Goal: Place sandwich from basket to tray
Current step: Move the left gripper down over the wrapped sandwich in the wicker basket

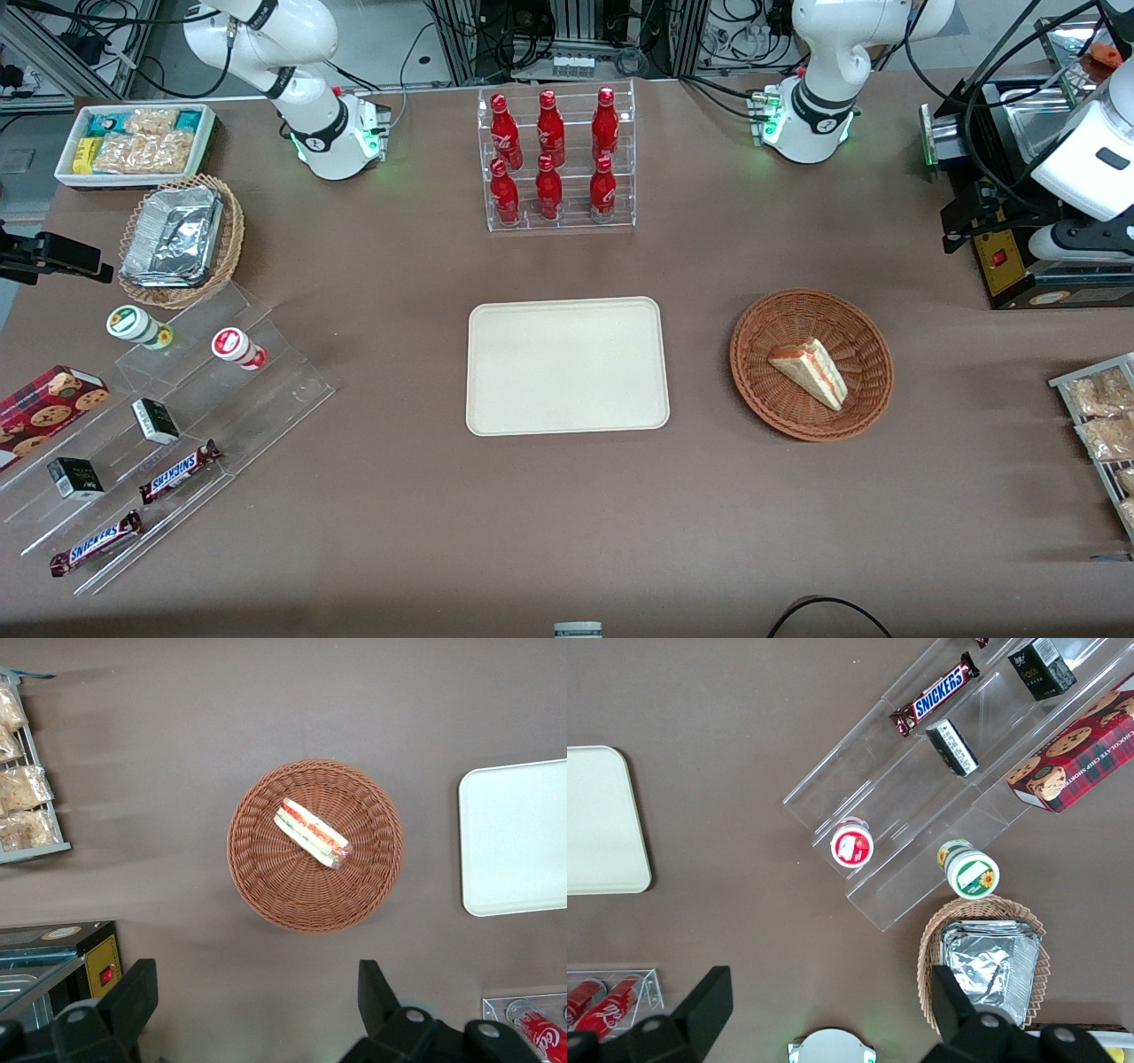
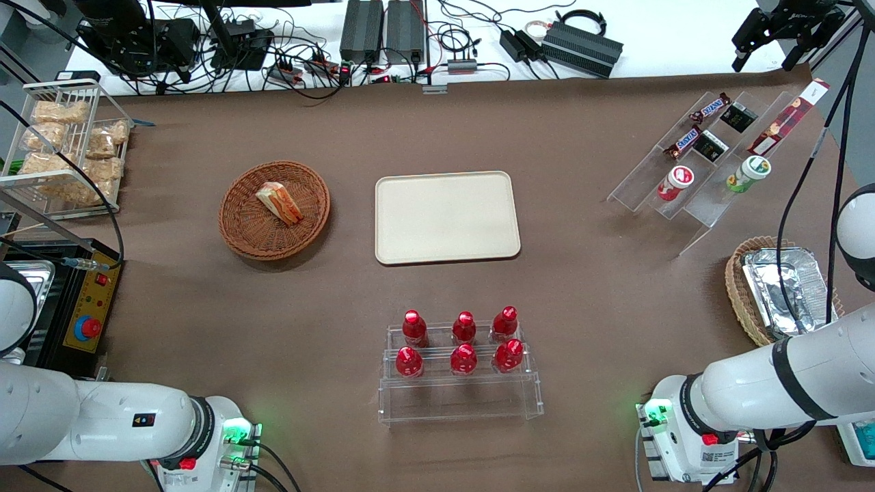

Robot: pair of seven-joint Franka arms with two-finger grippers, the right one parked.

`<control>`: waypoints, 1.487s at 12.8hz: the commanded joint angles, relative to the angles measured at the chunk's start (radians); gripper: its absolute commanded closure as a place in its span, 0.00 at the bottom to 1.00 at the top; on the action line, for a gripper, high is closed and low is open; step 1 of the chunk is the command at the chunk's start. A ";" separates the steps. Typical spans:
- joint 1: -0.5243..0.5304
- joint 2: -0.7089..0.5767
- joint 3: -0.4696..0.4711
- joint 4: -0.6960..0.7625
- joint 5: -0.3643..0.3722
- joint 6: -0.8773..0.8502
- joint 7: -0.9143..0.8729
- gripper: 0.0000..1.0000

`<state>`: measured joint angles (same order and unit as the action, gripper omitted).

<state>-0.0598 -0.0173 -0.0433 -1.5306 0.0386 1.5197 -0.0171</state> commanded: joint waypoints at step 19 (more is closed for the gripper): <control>-0.009 0.075 -0.081 -0.736 -0.003 0.899 -0.883 0.00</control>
<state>-0.0710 0.0704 -0.1255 -2.2129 0.0293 2.3511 -0.8443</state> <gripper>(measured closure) 0.000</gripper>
